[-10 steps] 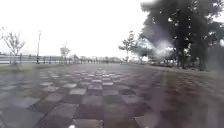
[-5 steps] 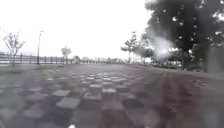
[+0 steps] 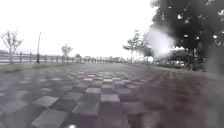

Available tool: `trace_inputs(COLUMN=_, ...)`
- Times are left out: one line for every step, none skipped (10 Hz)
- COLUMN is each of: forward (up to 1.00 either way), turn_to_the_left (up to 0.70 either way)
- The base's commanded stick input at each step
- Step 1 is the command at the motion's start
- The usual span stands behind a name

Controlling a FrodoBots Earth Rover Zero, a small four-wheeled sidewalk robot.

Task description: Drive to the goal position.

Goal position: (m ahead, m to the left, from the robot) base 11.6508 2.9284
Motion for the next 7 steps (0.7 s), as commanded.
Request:
trace_inputs(forward=1.00, turn_to_the_left=0.00)
trace_inputs(forward=1.00, turn_to_the_left=0.00)
trace_inputs(forward=1.00, turn_to_the_left=0.00)
trace_inputs(forward=1.00, turn_to_the_left=0.00)
trace_inputs(forward=1.00, turn_to_the_left=0.00)
trace_inputs(forward=1.00, turn_to_the_left=0.00)
trace_inputs(forward=1.00, turn_to_the_left=0.00)
